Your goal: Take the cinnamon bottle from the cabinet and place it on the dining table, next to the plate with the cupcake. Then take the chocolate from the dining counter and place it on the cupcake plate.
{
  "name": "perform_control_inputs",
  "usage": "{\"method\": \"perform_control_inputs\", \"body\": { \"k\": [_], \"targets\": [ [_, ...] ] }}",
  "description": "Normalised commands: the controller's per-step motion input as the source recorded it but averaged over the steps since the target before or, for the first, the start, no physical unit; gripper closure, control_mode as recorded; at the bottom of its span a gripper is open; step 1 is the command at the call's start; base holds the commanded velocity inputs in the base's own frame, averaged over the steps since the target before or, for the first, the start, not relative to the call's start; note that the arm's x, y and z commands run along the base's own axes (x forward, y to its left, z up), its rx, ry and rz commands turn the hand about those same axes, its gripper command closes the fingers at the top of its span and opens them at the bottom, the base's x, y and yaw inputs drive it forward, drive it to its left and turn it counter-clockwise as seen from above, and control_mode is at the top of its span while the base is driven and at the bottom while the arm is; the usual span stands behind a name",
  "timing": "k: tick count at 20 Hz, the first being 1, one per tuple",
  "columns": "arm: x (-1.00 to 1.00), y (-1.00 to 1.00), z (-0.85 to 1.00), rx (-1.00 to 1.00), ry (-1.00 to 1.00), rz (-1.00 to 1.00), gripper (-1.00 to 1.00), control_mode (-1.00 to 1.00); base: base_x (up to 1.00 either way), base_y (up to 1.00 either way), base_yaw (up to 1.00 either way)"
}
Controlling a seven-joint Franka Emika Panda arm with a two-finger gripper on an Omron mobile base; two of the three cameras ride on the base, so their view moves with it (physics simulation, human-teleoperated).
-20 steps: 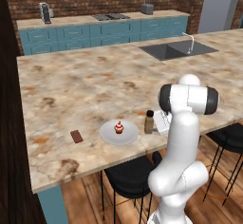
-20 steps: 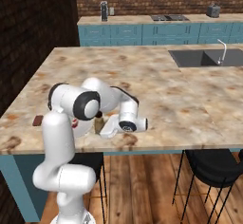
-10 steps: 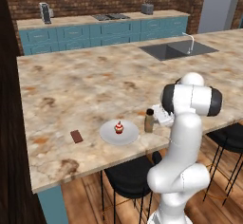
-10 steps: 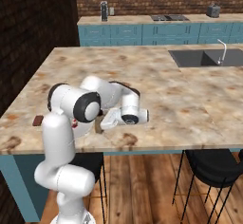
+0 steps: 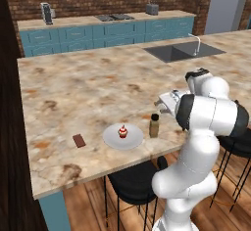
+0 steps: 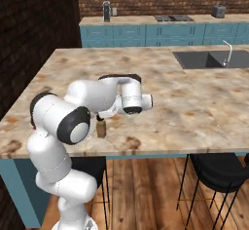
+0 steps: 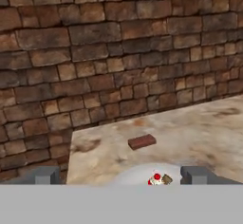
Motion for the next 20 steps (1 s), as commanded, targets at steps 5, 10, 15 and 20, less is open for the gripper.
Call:
{"method": "perform_control_inputs", "body": {
  "k": [5, 10, 15, 20],
  "targets": [
    [-0.43, 0.72, 1.00, -0.26, -0.01, 0.09, -1.00, -1.00, 0.00, 0.00, 0.00],
    [-0.45, 1.00, 0.84, -0.41, -0.11, 0.34, -1.00, -1.00, 0.00, 0.00, 0.00],
    [-0.35, 1.00, 0.07, -0.34, -0.06, 0.37, -1.00, -1.00, 0.00, 0.00, 0.00],
    [-0.26, 0.64, -0.05, -0.09, -0.08, 0.00, -1.00, -1.00, 0.00, 0.00, 0.00]
  ]
}}
